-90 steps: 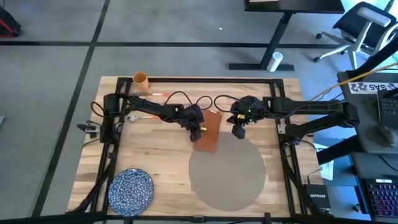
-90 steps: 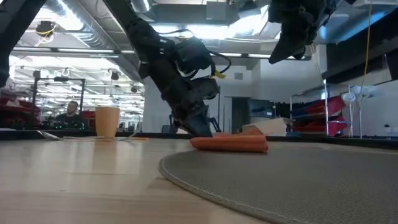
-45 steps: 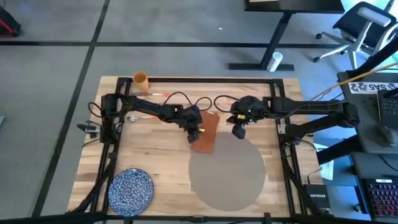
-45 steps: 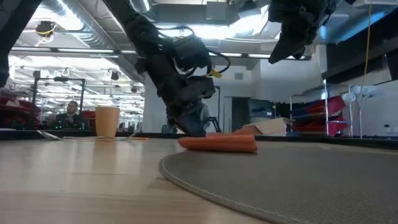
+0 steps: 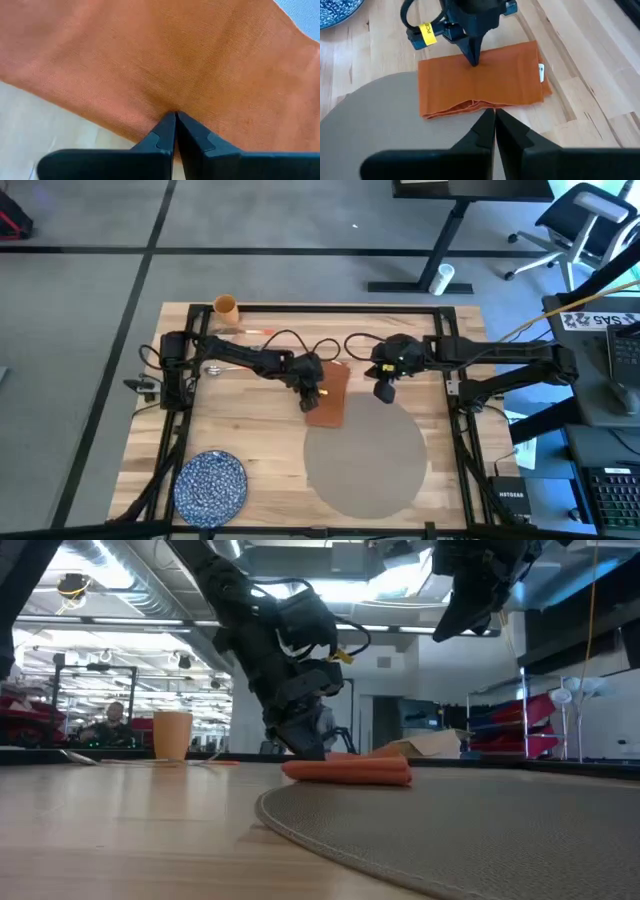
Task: Set table place
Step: Move the orange napkin to the middle left of the table
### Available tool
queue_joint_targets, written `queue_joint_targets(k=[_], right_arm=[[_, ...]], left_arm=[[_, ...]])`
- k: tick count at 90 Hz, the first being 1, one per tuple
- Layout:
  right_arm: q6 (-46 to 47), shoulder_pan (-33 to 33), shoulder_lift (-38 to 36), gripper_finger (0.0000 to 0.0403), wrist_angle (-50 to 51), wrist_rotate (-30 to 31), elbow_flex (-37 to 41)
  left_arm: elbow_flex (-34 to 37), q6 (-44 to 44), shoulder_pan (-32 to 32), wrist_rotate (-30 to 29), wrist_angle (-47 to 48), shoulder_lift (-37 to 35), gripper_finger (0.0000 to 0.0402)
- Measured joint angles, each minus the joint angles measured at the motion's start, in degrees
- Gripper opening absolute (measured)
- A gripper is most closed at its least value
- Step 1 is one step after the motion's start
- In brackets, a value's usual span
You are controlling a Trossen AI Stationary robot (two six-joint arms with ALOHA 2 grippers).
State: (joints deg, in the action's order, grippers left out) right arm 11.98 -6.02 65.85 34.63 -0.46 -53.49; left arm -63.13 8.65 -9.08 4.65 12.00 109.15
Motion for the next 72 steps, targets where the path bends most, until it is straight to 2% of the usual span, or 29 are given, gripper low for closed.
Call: queue_joint_targets(k=[37, 72], right_arm=[[-0.3, 0.0, -5.0, 0.0000, 4.6, 4.4, 0.0], [-0.3, 0.0, -6.1, 0.0000, 5.2, 4.5, 0.0]], left_arm=[[0.0, -0.1, 5.0, -0.1, 7.3, -2.2, 0.0000], [0.0, 5.6, 11.4, -1.8, 9.9, -2.3, 0.0000]])
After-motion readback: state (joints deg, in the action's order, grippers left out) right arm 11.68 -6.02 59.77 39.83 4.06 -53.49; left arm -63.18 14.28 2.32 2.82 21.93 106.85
